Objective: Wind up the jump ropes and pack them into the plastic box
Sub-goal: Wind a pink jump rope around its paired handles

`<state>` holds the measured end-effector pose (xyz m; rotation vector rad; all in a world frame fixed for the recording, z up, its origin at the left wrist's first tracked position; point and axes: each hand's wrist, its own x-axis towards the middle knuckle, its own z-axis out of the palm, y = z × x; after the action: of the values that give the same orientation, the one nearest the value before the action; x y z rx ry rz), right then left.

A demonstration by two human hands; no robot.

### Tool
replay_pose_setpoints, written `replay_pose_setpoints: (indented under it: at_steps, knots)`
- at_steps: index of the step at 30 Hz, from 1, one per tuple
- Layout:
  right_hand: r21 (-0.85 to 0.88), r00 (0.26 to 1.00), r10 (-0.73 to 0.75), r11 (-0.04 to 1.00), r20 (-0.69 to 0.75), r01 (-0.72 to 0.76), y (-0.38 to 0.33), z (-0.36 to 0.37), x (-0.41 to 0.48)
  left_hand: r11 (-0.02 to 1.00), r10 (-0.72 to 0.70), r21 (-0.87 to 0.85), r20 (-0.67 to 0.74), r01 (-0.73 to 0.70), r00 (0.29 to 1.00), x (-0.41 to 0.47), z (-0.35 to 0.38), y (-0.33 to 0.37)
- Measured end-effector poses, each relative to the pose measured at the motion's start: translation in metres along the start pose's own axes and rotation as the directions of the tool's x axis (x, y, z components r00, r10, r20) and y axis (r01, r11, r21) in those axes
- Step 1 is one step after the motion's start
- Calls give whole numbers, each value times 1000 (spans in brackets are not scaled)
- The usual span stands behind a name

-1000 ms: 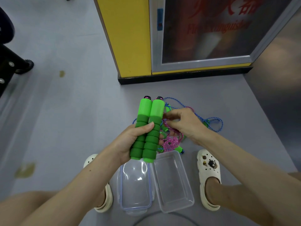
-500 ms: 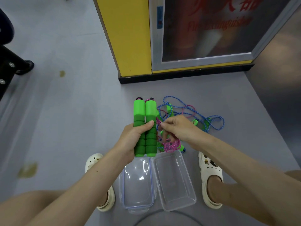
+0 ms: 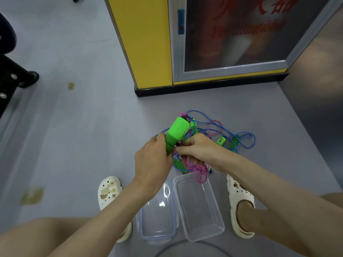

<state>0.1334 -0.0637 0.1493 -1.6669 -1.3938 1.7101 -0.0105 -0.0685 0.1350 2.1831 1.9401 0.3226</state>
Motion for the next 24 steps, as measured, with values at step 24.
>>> replay_pose_setpoints:
  at_steps: [24]
  knots:
    - [464, 982, 57, 885, -179, 33, 7, -1, -2, 438, 58, -764, 550, 474, 833, 9, -5, -1]
